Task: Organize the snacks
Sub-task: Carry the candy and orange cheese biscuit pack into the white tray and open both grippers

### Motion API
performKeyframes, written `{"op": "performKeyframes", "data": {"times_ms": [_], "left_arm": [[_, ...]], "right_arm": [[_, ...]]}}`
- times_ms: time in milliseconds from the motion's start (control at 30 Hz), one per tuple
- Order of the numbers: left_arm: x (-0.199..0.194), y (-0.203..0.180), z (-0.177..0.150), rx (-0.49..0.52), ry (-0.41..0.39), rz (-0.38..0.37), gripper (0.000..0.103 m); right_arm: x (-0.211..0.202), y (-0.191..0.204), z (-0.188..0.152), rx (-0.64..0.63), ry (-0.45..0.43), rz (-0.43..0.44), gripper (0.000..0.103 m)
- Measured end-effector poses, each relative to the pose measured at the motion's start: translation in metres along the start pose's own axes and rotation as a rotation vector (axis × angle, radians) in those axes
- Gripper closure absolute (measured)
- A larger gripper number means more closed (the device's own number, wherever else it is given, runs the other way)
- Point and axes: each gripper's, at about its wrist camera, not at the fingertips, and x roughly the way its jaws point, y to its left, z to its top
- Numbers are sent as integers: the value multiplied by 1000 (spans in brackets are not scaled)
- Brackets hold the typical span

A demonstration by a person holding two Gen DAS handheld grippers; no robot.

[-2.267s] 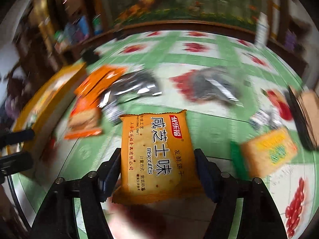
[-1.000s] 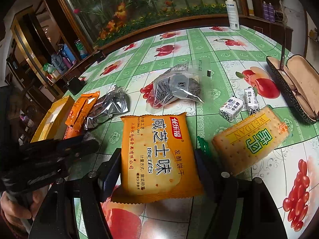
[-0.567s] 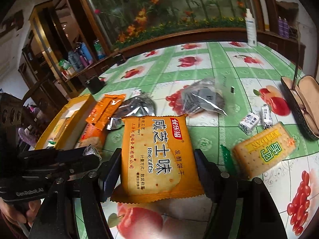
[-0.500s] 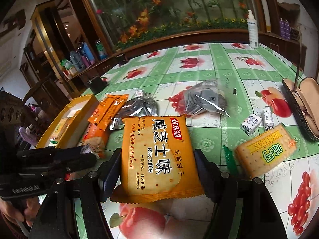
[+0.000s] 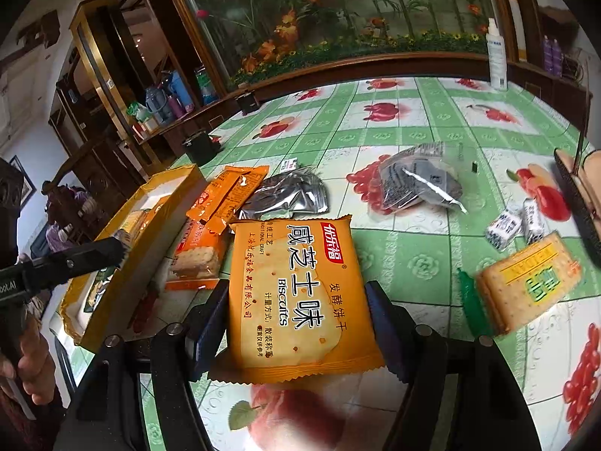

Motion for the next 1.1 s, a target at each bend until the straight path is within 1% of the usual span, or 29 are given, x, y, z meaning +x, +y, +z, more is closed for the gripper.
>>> {"op": "performKeyframes", "data": {"times_ms": [133, 233, 367, 533, 667, 767, 833, 900, 933, 1000, 1100], "left_arm": [[-13, 17, 2, -30, -28, 7, 70], [-24, 34, 4, -62, -55, 22, 70], [-34, 59, 6, -96, -91, 63, 70], [-35, 94, 1, -162, -96, 86, 70], [-28, 115, -2, -183, -88, 112, 70], [-24, 127, -6, -208, -80, 106, 70], [-21, 134, -8, -223, -75, 114, 70], [-20, 142, -10, -246, -73, 86, 70], [-21, 143, -10, -250, -76, 80, 70], [-21, 144, -10, -243, -79, 98, 70], [-14, 147, -10, -261, -49, 92, 70]], "right_arm": [[-1, 8, -2, 17, -2, 30, 28], [0, 19, 1, 44, 9, 80, 28], [-1, 48, 12, 10, 13, 107, 28], [4, 88, 32, -20, 27, 160, 28], [20, 119, 47, -34, 56, 172, 28], [35, 140, 59, -38, 78, 185, 28], [46, 152, 66, -36, 93, 191, 28], [55, 161, 72, -35, 106, 201, 28], [61, 167, 76, -40, 111, 199, 28], [74, 175, 81, -46, 122, 190, 28], [96, 185, 89, -42, 150, 182, 28]]}}
